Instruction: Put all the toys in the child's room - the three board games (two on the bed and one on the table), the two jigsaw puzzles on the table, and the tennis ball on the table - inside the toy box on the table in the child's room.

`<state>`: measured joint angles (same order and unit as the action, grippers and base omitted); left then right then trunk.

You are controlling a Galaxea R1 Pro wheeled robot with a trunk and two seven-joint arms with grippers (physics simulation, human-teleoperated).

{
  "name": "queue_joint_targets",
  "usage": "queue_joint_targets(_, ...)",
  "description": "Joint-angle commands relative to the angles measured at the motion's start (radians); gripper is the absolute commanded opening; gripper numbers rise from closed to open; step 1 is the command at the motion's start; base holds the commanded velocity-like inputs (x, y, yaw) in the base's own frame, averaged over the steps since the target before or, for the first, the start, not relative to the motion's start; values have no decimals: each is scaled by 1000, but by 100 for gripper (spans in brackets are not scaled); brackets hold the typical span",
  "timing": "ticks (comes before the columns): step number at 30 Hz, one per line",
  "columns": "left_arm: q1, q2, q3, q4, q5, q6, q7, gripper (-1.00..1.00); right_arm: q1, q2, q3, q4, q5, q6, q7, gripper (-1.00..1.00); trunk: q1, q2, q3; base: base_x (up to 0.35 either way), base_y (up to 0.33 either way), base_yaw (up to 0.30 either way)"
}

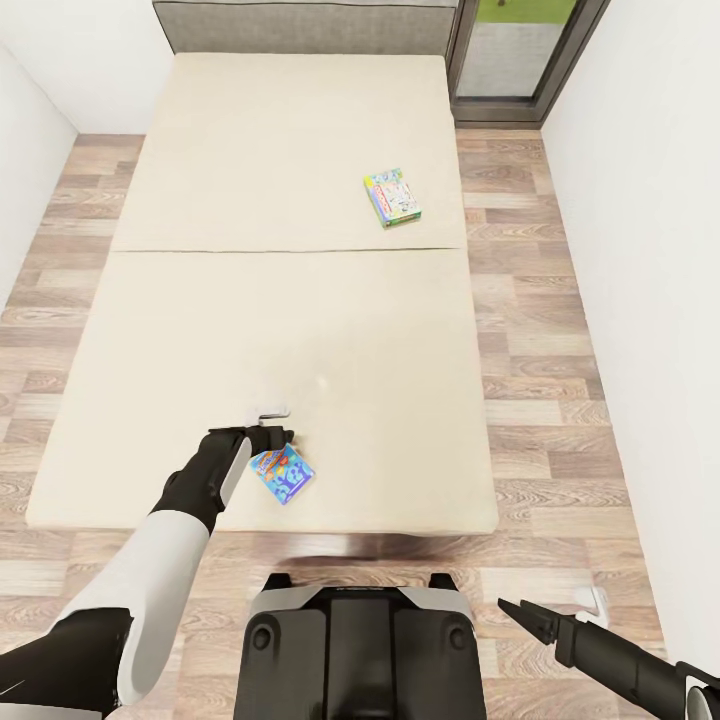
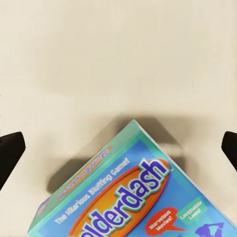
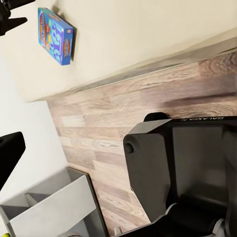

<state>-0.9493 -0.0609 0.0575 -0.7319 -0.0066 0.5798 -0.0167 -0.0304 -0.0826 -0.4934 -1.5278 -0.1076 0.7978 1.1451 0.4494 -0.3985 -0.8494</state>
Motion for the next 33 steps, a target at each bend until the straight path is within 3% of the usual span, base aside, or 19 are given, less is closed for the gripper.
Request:
queue_joint_targets(1, 0, -1, 4, -1, -1, 6, -2, 100, 0, 0, -1, 0, -5, 6, 2, 100, 1, -1, -1, 0, 0, 0)
queue_joint_targets(20, 0, -2, 4, -1, -1, 6, -2, 100, 1, -3, -11, -9, -15, 14, 23, 100, 1, -1, -1, 0, 0, 0)
queue_joint_targets(29, 0, -2, 4, -1, 0, 6, -2, 100, 3, -3, -90, -13, -34, 12, 174, 100, 1, -1, -1, 0, 0, 0)
queue_joint_targets(33, 0, -2, 4, -1, 0, 6, -2, 100, 3, -3, -107, -13, -32, 11, 202, 100, 1, -1, -1, 0, 0, 0)
